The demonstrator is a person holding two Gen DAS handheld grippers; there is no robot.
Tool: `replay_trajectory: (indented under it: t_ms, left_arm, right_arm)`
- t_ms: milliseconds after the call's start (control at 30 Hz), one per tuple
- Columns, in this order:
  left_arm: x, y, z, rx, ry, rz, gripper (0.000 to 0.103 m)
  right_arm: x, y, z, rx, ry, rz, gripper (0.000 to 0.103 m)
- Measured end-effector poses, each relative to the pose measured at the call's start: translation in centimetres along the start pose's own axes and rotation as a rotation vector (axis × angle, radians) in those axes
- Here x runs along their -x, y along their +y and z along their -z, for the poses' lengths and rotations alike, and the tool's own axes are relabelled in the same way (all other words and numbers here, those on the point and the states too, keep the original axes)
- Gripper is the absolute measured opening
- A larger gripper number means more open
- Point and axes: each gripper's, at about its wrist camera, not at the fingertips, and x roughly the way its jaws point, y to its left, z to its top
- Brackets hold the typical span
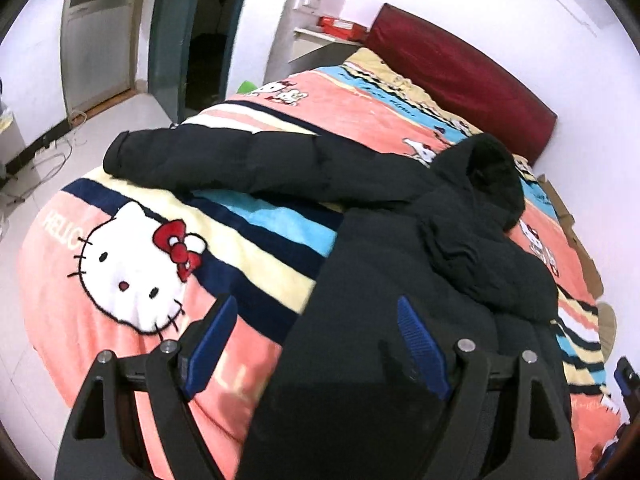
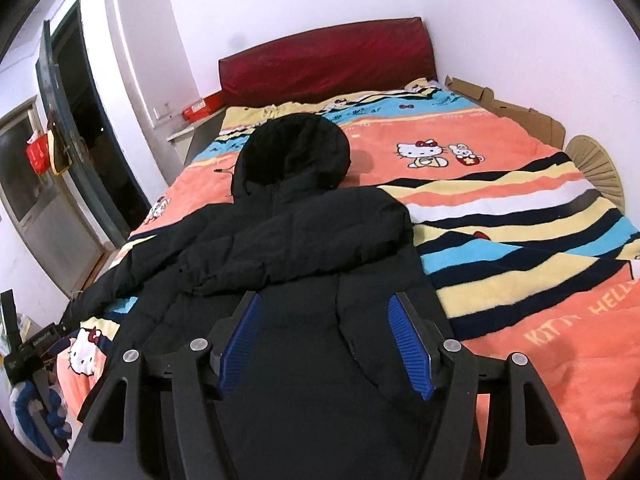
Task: Fold large clothes
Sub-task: 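Grasp the sleeve nearest the left gripper with the left gripper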
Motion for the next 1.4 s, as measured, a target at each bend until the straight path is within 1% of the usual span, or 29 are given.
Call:
replay_trajectory:
  t_ms: [100,200,267,333,400,533,633,733,900,1067,1100,1133,1233,1267,1333,1367,1400]
  left_arm:
    - [-1.8,2.0,-1.0,0.037,0.007,-0.007,0.082]
    - [-3.7,4.7,-2.4,0.098,0.004,-0.016,0.082]
    - [-4.8,6.9,-3.7,0.138,-0.014,-0.033,0.082]
    - [-5.6,9.0,-4.9,0.184,-0.031,-0.033,0.082]
    - [-6.6,11.8,-6.3,0.243,-0.053,-0.044,0.082]
    - [-8.3,16.0,-8.4,0.328,-0.07,-0.06,0.082]
    - [-9.7,18.7,-9.6,0.384,-0.067,-0.062,0.082]
    - [-11.2,21.3,-10.1,0.452,-0.048,-0.07,0.082]
    - [-13.5,24.2,-9.9,0.551,-0.023,-0.049,0.081]
    - [-15.1,25.8,-11.7,0.614,-0.042,-0.001,0.081]
    - [-15.4,26.0,-12.0,0.629,-0.044,0.004,0.079]
    - [-15.7,26.4,-12.2,0.65,-0.049,0.015,0.079]
    - [-16.4,27.3,-12.3,0.706,-0.063,0.04,0.078]
    - [-16.5,27.5,-12.2,0.721,-0.067,0.048,0.076]
    - [-16.7,27.7,-12.2,0.738,-0.069,0.058,0.066]
    - [-16.8,28.0,-12.1,0.75,-0.063,0.064,0.053]
    - [-17.0,28.4,-11.9,0.77,-0.054,0.079,0.036]
  right_arm:
    - [-1.1,0.5,0.0,0.012,0.018,0.006,0.065]
    - [-2.2,0.9,-0.1,0.019,0.036,0.013,0.065]
    - [-2.9,1.0,-0.2,0.024,0.051,0.022,0.065]
    - [-3.7,1.1,-0.3,0.024,0.064,0.032,0.065]
    - [-4.3,1.1,-0.4,0.023,0.074,0.039,0.065]
    - [-5.8,1.0,-0.6,0.018,0.096,0.062,0.065]
    - [-6.7,0.9,-0.7,0.018,0.11,0.079,0.065]
    - [-7.3,0.7,-0.8,0.022,0.121,0.1,0.065]
    - [-7.9,0.3,-0.8,0.015,0.129,0.125,0.065]
    - [-8.3,0.0,-1.0,0.015,0.134,0.142,0.065]
    - [-8.3,-0.1,-1.1,0.016,0.134,0.145,0.065]
    - [-8.3,-0.2,-1.1,0.017,0.133,0.148,0.066]
    - [-8.3,-0.4,-1.2,0.02,0.133,0.161,0.066]
    - [-8.3,-0.5,-1.2,0.018,0.134,0.163,0.066]
    - [-8.4,-0.7,-1.2,0.01,0.134,0.166,0.066]
    - [-8.4,-0.9,-1.2,0.006,0.134,0.167,0.066]
    - [-8.3,-1.0,-1.2,0.001,0.133,0.17,0.066]
